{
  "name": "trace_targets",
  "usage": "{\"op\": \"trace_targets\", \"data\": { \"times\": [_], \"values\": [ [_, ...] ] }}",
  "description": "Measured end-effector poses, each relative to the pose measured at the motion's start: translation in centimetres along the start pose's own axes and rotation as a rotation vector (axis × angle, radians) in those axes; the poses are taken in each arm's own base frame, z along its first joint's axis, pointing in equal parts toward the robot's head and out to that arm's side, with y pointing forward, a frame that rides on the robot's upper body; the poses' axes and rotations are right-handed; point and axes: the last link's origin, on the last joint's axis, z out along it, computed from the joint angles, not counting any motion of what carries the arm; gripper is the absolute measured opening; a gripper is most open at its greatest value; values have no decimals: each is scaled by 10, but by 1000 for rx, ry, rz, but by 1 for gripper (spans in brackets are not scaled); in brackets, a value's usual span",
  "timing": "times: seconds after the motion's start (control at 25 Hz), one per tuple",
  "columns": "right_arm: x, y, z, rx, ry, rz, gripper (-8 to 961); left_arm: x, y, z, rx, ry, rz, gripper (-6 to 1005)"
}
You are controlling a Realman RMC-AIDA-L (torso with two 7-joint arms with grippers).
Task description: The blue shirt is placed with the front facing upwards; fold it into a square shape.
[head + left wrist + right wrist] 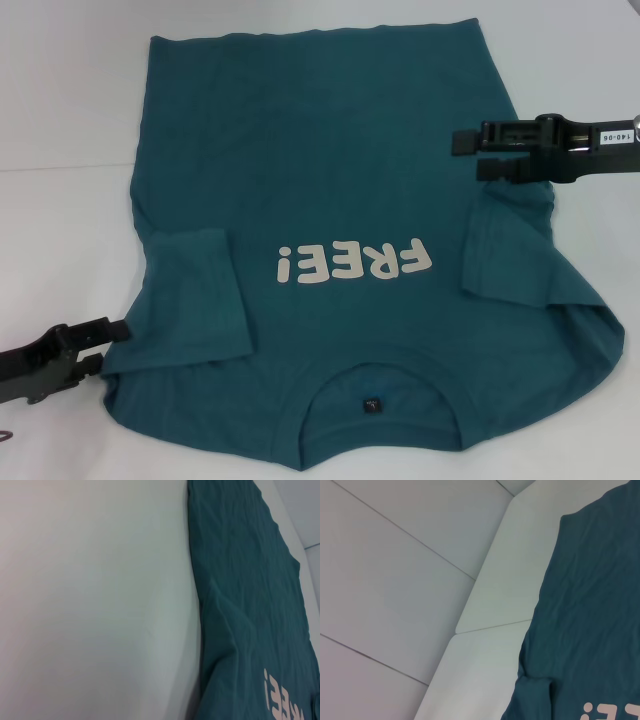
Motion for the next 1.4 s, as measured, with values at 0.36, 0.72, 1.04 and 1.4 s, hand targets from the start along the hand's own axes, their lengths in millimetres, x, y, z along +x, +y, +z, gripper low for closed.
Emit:
{"op": "trace_targets", "data": {
  "times": [0.36,0.72,1.04,1.4],
  "values": [
    [1,0,0,-2,-2,1,928,1,3,4,6,-16,27,688],
    [1,-1,-1,-3,-2,3,928,-13,2,4,-7,-80,13,688],
    [0,0,0,-4,-1,1,928,-15,8,4,-40,-102,14,689],
    [1,-1,-1,-3,-6,6,928,-11,12,8,-38,-98,3,688]
  ]
}}
